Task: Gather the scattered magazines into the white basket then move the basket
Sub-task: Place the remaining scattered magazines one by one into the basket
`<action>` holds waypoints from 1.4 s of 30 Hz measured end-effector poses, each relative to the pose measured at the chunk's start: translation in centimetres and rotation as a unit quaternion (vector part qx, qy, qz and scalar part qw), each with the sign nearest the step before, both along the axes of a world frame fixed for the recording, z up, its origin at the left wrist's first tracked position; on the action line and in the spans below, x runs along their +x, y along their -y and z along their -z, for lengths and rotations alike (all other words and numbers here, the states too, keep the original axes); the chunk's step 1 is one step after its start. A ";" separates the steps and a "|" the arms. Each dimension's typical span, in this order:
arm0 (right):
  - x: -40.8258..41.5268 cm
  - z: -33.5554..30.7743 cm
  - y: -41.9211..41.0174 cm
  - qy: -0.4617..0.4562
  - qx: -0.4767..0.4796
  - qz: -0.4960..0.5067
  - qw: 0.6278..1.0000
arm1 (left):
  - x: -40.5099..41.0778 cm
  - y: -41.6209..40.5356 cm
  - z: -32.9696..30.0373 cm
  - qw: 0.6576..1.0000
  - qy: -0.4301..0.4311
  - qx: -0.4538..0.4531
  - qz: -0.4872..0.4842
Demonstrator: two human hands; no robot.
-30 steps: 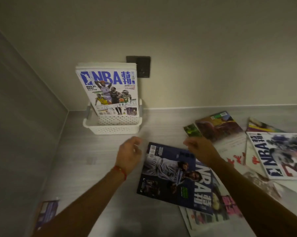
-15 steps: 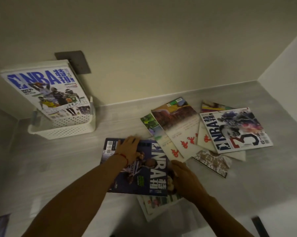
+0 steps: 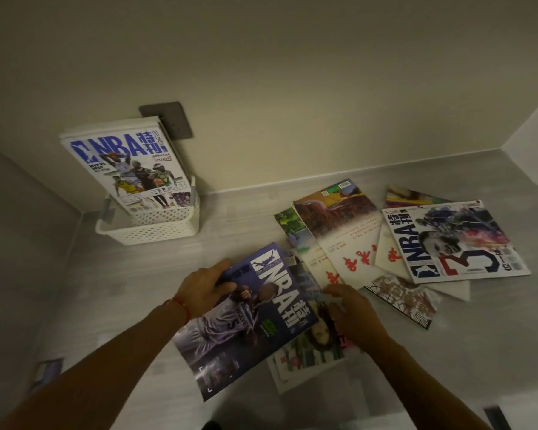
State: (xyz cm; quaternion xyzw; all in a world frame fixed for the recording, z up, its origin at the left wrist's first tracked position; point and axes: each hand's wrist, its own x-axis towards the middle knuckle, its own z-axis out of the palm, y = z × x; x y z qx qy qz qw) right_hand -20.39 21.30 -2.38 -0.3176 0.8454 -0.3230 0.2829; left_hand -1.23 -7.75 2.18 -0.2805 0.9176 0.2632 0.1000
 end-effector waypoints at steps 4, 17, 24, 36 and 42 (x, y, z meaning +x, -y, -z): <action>0.6 -1.8 2.2 0.049 -0.078 0.095 0.991 | 3.2 0.0 -3.5 0.971 -0.145 0.168 -0.094; 5.2 -10.8 17.0 0.134 -0.203 -0.084 0.966 | 9.2 2.1 -6.7 0.789 -0.337 0.337 -0.388; 5.4 -15.9 27.4 0.045 -0.213 -0.077 0.973 | 10.7 11.5 -10.8 0.837 -0.379 0.176 -0.352; 4.7 -19.5 40.6 -0.162 -0.232 -0.014 0.959 | 9.5 25.5 -13.2 0.833 -0.381 0.080 -0.394; 4.2 -16.6 42.6 -0.172 -0.164 -0.002 0.971 | 7.4 29.1 -9.8 0.803 -0.359 0.151 -0.450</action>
